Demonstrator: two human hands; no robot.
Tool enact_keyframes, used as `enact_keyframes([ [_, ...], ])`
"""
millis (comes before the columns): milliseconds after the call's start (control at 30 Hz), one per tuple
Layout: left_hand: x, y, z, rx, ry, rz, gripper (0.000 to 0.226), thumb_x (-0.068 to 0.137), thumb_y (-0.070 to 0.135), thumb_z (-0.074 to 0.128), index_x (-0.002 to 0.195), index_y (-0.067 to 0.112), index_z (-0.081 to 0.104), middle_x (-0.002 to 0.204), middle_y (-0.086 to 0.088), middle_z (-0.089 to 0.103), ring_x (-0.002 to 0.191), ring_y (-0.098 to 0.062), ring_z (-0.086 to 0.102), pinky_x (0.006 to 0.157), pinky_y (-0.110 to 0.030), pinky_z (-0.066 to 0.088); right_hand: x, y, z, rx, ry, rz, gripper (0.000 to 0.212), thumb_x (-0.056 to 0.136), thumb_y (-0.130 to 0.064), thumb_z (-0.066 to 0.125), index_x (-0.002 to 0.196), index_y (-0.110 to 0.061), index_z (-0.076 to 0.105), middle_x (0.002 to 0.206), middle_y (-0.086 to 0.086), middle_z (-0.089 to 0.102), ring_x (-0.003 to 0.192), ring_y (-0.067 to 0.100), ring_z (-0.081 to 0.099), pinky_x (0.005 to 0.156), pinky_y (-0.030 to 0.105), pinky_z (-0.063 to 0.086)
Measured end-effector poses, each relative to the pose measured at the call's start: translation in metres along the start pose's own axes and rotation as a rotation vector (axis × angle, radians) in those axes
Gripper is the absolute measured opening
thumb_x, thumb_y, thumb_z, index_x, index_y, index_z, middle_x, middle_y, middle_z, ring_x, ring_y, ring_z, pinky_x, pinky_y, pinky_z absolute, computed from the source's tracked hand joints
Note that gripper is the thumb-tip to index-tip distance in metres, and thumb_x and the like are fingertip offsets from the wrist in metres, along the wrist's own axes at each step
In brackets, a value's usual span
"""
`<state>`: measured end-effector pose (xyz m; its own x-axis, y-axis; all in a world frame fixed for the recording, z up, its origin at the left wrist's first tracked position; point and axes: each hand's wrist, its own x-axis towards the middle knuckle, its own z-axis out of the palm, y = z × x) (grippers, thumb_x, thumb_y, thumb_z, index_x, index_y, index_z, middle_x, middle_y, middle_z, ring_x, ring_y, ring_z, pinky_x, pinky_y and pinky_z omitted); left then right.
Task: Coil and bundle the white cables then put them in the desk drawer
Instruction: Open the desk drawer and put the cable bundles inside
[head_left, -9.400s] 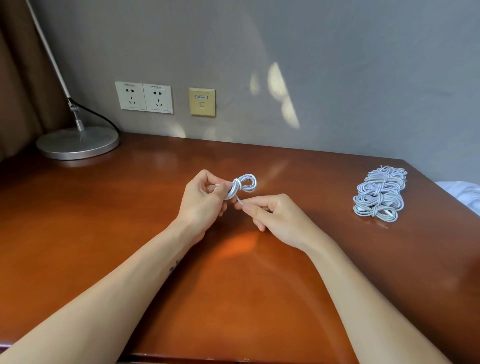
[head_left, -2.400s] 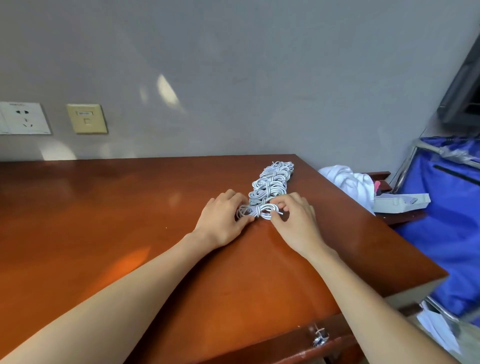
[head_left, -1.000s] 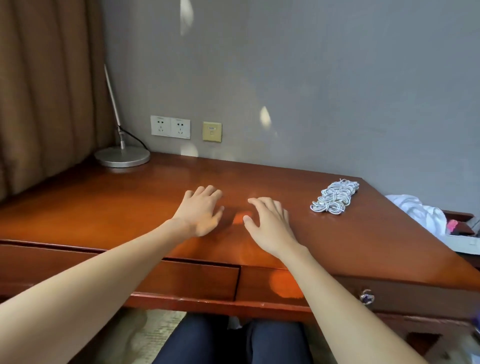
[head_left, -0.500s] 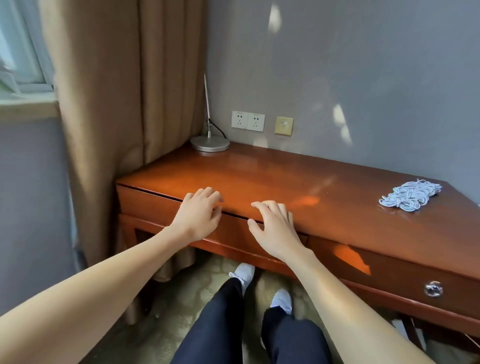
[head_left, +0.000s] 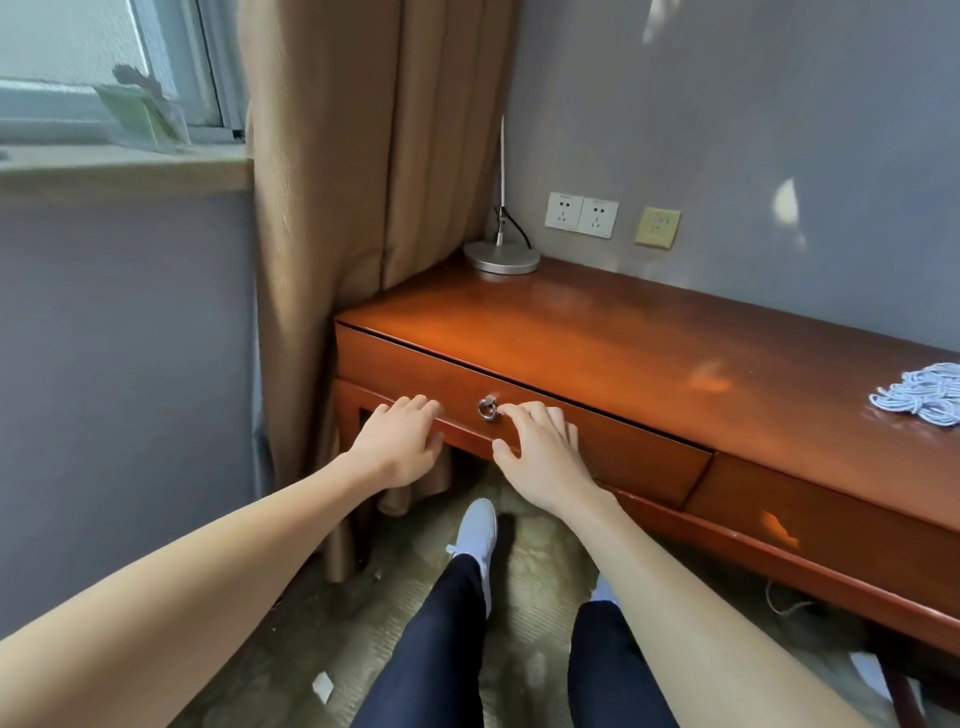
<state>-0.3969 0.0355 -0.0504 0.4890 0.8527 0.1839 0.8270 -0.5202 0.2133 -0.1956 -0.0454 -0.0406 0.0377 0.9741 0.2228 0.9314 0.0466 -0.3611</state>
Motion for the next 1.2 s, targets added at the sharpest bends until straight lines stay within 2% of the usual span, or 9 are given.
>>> enact_keyframes([
  [300, 0.043, -0.001, 0.012, -0.04, -0.061, 0.061, 0.052, 0.106, 0.037, 0.047, 0.155, 0.021, 0.038, 0.154, -0.002, 0.047, 0.14, -0.025, 0.043, 0.116, -0.044, 0.034, 0.034, 0.009, 0.018, 0.011, -0.089, 0.114, 0.056, 0.106, -0.039, 0.046, 0.158, -0.024, 0.031, 0.157, 0.0, 0.039, 0.145, 0.024, 0.031, 0.121, 0.047, 0.024],
  [533, 0.061, 0.012, 0.024, -0.016, -0.139, 0.068, 0.051, 0.106, 0.036, 0.049, 0.152, 0.019, 0.041, 0.151, -0.004, 0.051, 0.137, -0.027, 0.048, 0.114, -0.047, 0.037, 0.041, 0.016, 0.025, 0.016, -0.089, 0.089, 0.053, 0.106, -0.033, 0.047, 0.157, -0.024, 0.036, 0.149, 0.0, 0.045, 0.137, 0.024, 0.037, 0.117, 0.045, 0.03],
  [633, 0.066, 0.015, 0.025, -0.036, -0.145, 0.06, 0.043, 0.106, 0.035, 0.048, 0.145, 0.017, 0.047, 0.142, -0.005, 0.057, 0.127, -0.027, 0.055, 0.108, -0.046, 0.042, 0.044, 0.018, 0.027, -0.003, -0.088, 0.075, 0.052, 0.106, -0.031, 0.046, 0.156, -0.024, 0.037, 0.147, -0.001, 0.046, 0.135, 0.023, 0.038, 0.114, 0.045, 0.031],
  [767, 0.072, 0.016, 0.028, -0.078, -0.066, 0.031, 0.029, 0.107, 0.036, 0.047, 0.129, 0.019, 0.056, 0.126, -0.002, 0.064, 0.111, -0.025, 0.061, 0.091, -0.04, 0.047, 0.045, 0.018, 0.03, -0.007, -0.101, 0.072, 0.053, 0.105, -0.029, 0.046, 0.157, -0.025, 0.037, 0.145, -0.001, 0.047, 0.133, 0.024, 0.036, 0.112, 0.045, 0.031],
  [900, 0.081, 0.012, 0.026, -0.102, -0.095, 0.078, 0.01, 0.106, 0.031, 0.049, 0.109, 0.022, 0.053, 0.114, -0.003, 0.067, 0.098, -0.024, 0.061, 0.073, -0.037, 0.049, 0.048, 0.022, 0.031, 0.022, -0.087, 0.088, 0.05, 0.105, -0.024, 0.046, 0.154, -0.027, 0.041, 0.138, -0.001, 0.052, 0.128, 0.024, 0.037, 0.108, 0.043, 0.032],
  [1033, 0.086, 0.014, 0.025, -0.063, -0.106, 0.096, 0.013, 0.109, 0.033, 0.044, 0.102, 0.025, 0.051, 0.096, 0.001, 0.066, 0.08, -0.017, 0.059, 0.057, -0.027, 0.038, 0.046, 0.022, 0.032, 0.015, -0.081, 0.079, 0.047, 0.104, -0.022, 0.045, 0.15, -0.026, 0.046, 0.132, -0.002, 0.054, 0.124, 0.024, 0.039, 0.103, 0.042, 0.033],
  [1200, 0.083, 0.016, 0.019, 0.001, -0.077, 0.125, 0.02, 0.109, 0.034, 0.041, 0.104, 0.024, 0.057, 0.089, 0.006, 0.061, 0.081, -0.016, 0.057, 0.056, -0.027, 0.036, 0.042, 0.02, 0.03, 0.007, -0.07, 0.058, 0.047, 0.105, -0.018, 0.043, 0.151, -0.024, 0.047, 0.129, -0.004, 0.057, 0.122, 0.023, 0.042, 0.102, 0.041, 0.036],
])
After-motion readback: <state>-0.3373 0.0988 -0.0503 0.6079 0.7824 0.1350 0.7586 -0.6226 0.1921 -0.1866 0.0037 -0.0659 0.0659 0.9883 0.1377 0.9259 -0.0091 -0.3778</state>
